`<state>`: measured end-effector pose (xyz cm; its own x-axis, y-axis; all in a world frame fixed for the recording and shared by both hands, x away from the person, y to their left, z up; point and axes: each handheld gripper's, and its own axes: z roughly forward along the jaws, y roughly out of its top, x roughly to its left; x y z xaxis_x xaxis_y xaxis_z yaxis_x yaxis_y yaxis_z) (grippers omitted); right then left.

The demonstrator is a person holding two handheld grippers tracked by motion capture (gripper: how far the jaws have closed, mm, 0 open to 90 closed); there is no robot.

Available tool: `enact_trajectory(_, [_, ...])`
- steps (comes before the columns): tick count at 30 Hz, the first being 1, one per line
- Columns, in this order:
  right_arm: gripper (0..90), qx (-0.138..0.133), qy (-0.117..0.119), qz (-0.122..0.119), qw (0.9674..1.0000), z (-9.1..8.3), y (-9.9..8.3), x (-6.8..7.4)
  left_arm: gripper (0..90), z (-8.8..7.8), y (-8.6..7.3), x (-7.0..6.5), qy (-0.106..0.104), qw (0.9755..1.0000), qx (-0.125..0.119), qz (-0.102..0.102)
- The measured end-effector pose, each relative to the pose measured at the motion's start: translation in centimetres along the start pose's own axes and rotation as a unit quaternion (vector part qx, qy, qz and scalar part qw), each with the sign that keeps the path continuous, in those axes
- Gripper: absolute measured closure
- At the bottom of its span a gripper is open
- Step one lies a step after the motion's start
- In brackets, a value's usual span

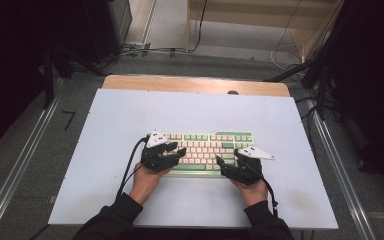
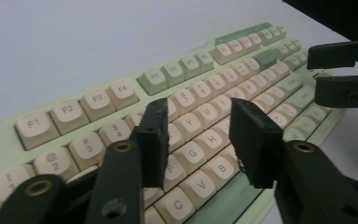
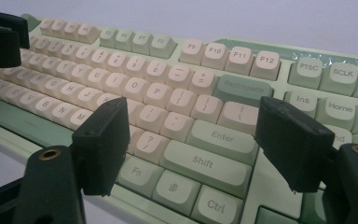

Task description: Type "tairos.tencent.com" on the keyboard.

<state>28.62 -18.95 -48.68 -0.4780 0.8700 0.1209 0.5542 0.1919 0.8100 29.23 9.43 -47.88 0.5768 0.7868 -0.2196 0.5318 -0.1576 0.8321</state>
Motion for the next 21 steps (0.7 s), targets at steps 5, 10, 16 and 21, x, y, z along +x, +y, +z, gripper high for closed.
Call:
enact_trajectory(5, [24.7, 0.000, -0.002, 0.002, 1.0000, -0.2, -0.1, -0.1, 79.9, 0.4, 0.0, -0.5, -0.012, 0.9999, 0.007, 0.007])
enact_trajectory(10, [24.7, 0.001, -0.006, 0.005, 1.0000, -0.5, -0.3, -0.3, 90.0, 1.2, 0.1, -1.3, -0.025, 0.9991, 0.022, 0.027])
enact_trajectory(16, [24.7, -0.001, -0.010, 0.009, 0.9999, -0.8, -0.4, -0.6, 90.0, 2.0, -0.1, -1.8, -0.032, 0.9978, 0.044, 0.038])
enact_trajectory(21, [24.7, 0.000, -0.011, 0.009, 0.9999, -0.8, -0.4, -0.6, 90.0, 2.4, -0.3, -2.1, -0.034, 0.9971, 0.053, 0.042])
